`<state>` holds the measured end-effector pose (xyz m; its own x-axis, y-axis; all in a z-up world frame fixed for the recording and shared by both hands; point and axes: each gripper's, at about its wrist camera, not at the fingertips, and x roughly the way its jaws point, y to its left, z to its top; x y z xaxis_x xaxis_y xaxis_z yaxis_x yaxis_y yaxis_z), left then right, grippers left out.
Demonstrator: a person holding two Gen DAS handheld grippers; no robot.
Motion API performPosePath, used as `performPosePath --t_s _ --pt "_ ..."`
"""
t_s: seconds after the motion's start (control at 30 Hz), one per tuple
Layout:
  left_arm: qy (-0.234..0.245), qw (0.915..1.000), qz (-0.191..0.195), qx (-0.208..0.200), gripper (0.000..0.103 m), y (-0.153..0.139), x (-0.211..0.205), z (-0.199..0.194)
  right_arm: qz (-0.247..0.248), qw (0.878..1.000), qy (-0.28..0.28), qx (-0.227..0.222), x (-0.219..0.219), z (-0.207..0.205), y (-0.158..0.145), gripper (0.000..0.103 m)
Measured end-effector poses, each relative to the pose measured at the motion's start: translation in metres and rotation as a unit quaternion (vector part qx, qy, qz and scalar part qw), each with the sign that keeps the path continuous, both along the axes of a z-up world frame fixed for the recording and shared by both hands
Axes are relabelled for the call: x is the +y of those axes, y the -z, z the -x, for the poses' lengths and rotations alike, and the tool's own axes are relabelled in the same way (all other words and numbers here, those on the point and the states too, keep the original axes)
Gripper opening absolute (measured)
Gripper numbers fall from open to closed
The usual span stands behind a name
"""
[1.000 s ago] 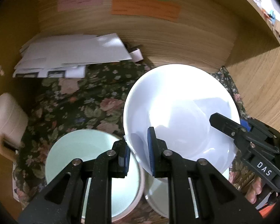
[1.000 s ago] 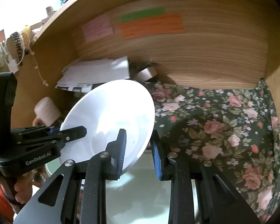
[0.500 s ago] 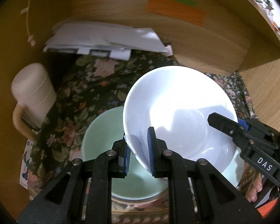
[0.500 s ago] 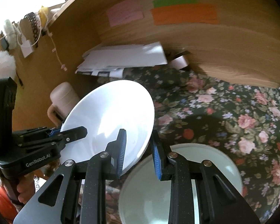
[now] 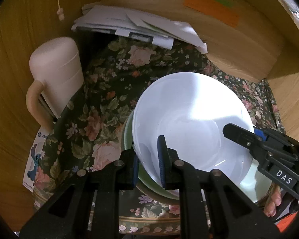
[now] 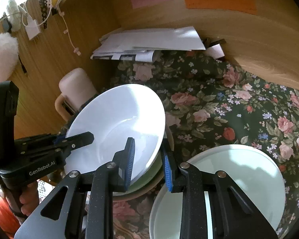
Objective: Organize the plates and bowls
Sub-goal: 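Lower the white dotted bowl into the mint green bowl and open both grippers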
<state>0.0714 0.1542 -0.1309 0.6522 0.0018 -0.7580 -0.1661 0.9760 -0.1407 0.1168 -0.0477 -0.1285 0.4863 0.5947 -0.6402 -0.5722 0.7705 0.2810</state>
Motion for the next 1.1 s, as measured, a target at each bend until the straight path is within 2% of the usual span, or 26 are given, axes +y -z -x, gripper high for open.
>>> performPosePath --t_s 0.17,0.37,0.6,0.9,1.1 --pt "-0.003 1.0 -0.002 0.002 0.016 0.005 0.001 -0.002 0.004 1.0 -0.001 0.009 0.002 -0.003 0.005 0.024" --pt "-0.005 0.9997 -0.024 0.003 0.016 0.009 -0.002 -0.004 0.016 1.0 -0.005 0.008 0.005 -0.005 0.007 0.025" --pt "-0.005 0.9998 -0.02 0.003 0.016 0.011 0.001 -0.009 0.025 1.0 -0.015 -0.002 0.004 -0.002 0.005 0.028" --pt "0.002 0.9987 -0.05 -0.009 0.016 0.01 -0.008 -0.01 0.015 1.0 -0.018 -0.009 -0.004 -0.001 0.002 0.028" --pt "-0.002 0.9992 -0.041 -0.006 0.017 0.009 -0.006 -0.012 0.004 1.0 -0.013 -0.006 -0.011 0.0 0.003 0.028"
